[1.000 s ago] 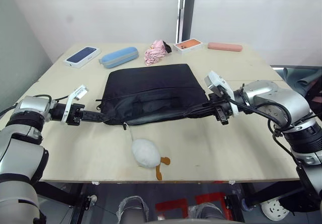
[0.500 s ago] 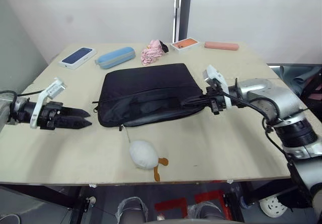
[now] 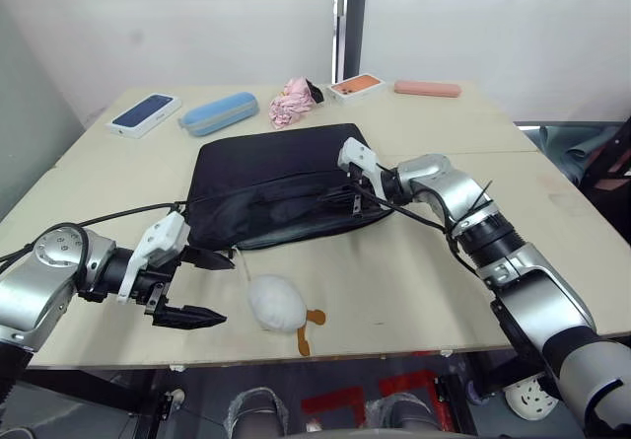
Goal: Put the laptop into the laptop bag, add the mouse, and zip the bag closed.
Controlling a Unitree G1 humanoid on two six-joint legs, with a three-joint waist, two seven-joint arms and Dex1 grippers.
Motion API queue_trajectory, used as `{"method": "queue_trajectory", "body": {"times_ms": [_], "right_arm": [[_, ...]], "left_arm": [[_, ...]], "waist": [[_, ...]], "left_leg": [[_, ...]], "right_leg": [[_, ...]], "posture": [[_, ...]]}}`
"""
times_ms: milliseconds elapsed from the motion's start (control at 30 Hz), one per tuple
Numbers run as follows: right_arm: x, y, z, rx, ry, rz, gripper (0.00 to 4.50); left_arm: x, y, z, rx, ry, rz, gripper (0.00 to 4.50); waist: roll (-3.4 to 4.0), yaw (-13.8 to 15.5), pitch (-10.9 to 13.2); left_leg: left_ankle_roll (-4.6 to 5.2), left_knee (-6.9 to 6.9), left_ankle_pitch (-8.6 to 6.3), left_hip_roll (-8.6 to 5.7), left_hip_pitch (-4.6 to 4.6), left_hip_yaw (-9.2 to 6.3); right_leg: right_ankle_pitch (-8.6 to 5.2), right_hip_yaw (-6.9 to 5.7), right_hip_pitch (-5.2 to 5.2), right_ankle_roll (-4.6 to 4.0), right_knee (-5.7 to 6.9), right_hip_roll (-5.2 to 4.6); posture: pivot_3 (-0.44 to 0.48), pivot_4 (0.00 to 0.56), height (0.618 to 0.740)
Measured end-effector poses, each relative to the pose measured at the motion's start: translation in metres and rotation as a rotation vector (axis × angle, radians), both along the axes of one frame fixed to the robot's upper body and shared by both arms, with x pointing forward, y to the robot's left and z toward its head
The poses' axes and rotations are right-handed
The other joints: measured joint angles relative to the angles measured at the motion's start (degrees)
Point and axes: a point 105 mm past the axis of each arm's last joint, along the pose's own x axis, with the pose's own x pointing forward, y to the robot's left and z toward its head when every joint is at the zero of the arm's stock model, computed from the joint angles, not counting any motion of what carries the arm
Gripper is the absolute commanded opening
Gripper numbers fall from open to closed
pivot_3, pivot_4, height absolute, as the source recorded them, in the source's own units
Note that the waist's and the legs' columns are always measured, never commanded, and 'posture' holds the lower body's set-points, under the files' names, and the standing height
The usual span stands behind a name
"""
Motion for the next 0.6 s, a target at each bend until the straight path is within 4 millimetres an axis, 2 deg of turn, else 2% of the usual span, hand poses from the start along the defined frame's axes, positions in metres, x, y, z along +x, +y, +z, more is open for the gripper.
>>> {"method": "queue_trajectory", "body": {"times_ms": [133,267,500,600], "right_arm": [[0.005,0.013,-0.001,-0.017,-0.010,0.010,0.00],[0.013,0.014,-0.008,-0.049,-0.011,-0.023,0.00],[0.015,0.022,-0.010,-0.070,-0.021,-0.024,0.00],[0.015,0.021,-0.010,-0.072,-0.018,-0.026,0.00]], "left_arm": [[0.001,-0.006,-0.012,0.000,-0.053,-0.040,4.49],[0.008,-0.010,-0.015,-0.022,-0.078,-0.043,4.49],[0.016,-0.040,-0.031,-0.064,-0.101,-0.075,4.49],[0.016,-0.045,-0.035,-0.052,-0.099,-0.093,4.49]], "waist": [[0.00,-0.05,0.00],[0.00,0.12,0.00],[0.00,0.00,0.00],[0.00,-0.07,0.00]], "left_leg": [[0.00,0.04,0.00,0.01,0.02,0.00],[0.01,0.08,0.00,0.01,0.04,0.00],[0.00,0.17,0.00,0.01,0.11,0.01],[0.01,0.19,0.00,0.01,0.12,0.00]], "right_leg": [[0.00,-0.01,0.00,0.00,0.06,0.00],[0.00,0.01,0.00,-0.01,0.13,0.01],[0.00,0.07,-0.02,0.00,0.33,0.00],[0.00,0.08,-0.02,0.00,0.39,0.01]], "posture": [[0.000,0.150,0.740],[0.000,0.150,0.740],[0.000,0.150,0.740],[0.000,0.150,0.740]]}}
